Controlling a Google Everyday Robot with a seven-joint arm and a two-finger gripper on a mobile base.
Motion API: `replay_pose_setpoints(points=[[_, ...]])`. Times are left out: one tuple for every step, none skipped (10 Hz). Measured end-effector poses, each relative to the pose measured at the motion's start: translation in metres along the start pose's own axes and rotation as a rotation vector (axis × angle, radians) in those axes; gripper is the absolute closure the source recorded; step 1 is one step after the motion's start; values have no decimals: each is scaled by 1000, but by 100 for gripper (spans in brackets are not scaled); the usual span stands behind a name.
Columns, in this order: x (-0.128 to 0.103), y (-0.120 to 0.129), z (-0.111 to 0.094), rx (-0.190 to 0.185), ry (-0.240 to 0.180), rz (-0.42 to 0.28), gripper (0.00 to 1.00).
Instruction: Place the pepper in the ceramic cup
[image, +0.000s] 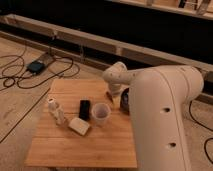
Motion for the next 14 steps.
replay_pose_setpoints(points=[[4, -3, 4, -6, 2, 18, 20], [7, -5, 7, -11, 3, 31, 20], [9, -5, 9, -16, 4, 38, 20], [11, -6, 12, -21, 3, 48, 23], [12, -6, 15, -27, 0, 56, 34], [13, -7, 16, -30, -4, 58, 42], [13, -7, 17, -33, -8, 57, 51], [12, -7, 16, -34, -15, 55, 62], [11, -5, 14, -36, -22, 51, 74], [11, -5, 11, -34, -27, 47, 82], [12, -4, 5, -30, -33, 41, 94], [12, -4, -1, -24, -39, 37, 99], [13, -5, -8, -11, -44, 31, 100], [14, -6, -15, 3, -48, 23, 100]])
